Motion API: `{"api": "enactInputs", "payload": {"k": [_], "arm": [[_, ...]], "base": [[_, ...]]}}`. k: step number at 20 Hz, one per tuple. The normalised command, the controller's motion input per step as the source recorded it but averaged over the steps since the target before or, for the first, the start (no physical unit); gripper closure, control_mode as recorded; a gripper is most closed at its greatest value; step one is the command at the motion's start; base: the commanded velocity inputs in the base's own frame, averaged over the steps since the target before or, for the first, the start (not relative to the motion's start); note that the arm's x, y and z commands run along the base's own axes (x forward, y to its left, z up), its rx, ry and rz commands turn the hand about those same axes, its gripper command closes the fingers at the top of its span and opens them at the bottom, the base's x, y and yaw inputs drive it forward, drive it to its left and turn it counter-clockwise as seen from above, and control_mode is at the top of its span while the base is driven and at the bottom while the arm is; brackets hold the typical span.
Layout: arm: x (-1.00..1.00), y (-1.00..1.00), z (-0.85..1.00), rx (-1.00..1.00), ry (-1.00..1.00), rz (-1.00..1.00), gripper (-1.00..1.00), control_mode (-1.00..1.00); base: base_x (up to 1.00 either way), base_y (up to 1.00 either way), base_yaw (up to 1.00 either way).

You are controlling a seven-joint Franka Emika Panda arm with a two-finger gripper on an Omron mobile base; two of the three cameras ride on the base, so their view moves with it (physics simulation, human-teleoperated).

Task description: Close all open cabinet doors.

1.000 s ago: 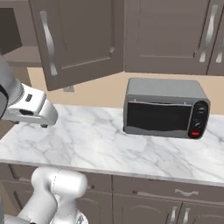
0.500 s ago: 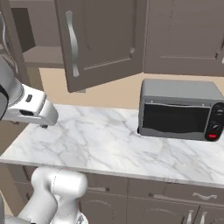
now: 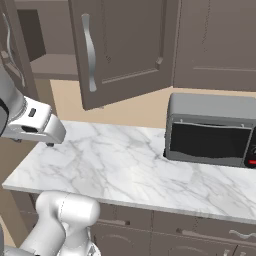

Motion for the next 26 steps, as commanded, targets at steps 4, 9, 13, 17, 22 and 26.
{"api": "enactInputs", "payload": {"k": [4,9,13,17,22,26], "arm": [[0.00,0.00,0.00,0.00,0.00,0.00,-1.00,1.00],[0.00,0.00,0.00,0.00,0.00,0.00,-1.00,1.00],[0.00,0.00,0.00,0.00,0.00,0.00,-1.00,1.00],[0.00,0.00,0.00,0.00,0.00,0.00,-1.00,1.00],[0.02,-0.01,0.00,0.00,-0.04,0.01,-1.00,-1.00],[0.00,-0.05,0.00,0.00,-0.27,0.08,-1.00,-1.00]], "base": [[0.39,0.00,0.10],[0.42,0.00,0.07],[0.44,0.00,0.00],[0.39,0.00,0.00],[0.11,0.00,0.00],[0.00,0.00,0.00]]}}
